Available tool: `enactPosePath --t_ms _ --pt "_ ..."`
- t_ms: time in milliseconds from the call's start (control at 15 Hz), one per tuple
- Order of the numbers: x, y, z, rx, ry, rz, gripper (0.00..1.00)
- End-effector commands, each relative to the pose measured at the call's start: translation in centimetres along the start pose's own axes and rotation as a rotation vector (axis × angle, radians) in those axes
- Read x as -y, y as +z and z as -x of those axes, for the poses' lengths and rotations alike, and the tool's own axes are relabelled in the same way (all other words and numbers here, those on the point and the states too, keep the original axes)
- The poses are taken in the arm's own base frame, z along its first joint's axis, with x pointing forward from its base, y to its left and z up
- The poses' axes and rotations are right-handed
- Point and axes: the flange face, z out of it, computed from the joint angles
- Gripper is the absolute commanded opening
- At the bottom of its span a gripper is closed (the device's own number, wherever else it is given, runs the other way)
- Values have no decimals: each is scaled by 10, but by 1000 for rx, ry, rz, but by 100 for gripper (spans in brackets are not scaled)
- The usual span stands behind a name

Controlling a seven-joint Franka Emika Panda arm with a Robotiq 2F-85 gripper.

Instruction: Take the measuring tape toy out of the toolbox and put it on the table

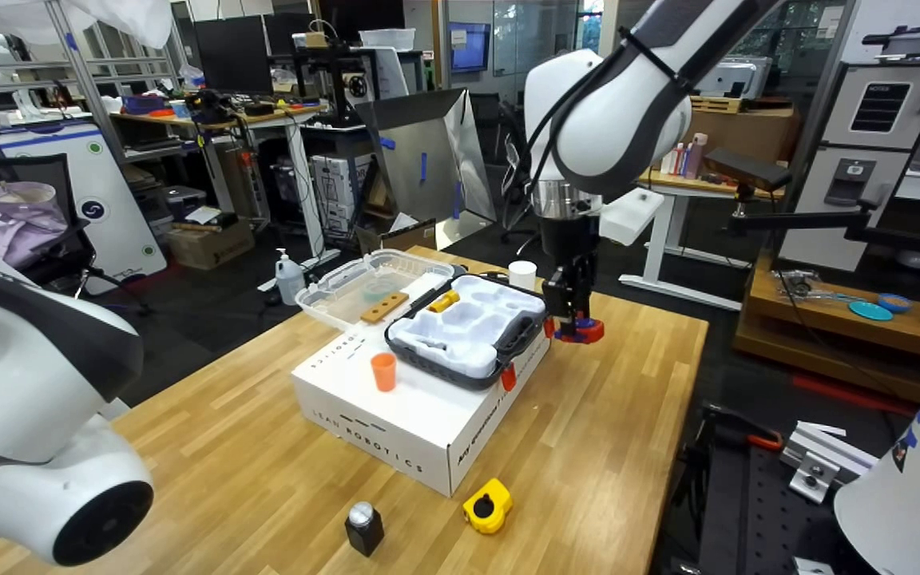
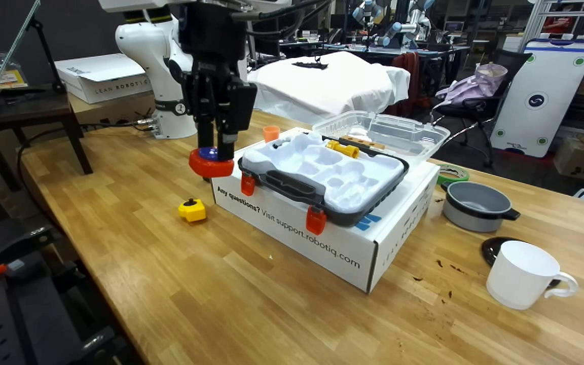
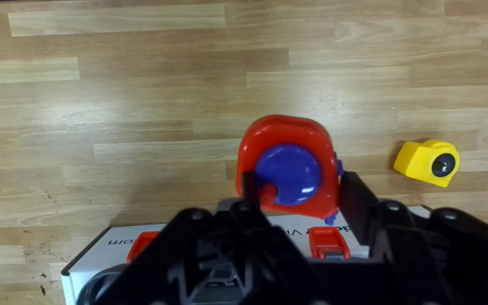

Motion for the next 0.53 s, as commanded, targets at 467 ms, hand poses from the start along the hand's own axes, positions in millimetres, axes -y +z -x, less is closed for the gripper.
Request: enactPosePath --t_ms 467 --pt "31 59 -15 21 -107 42 26"
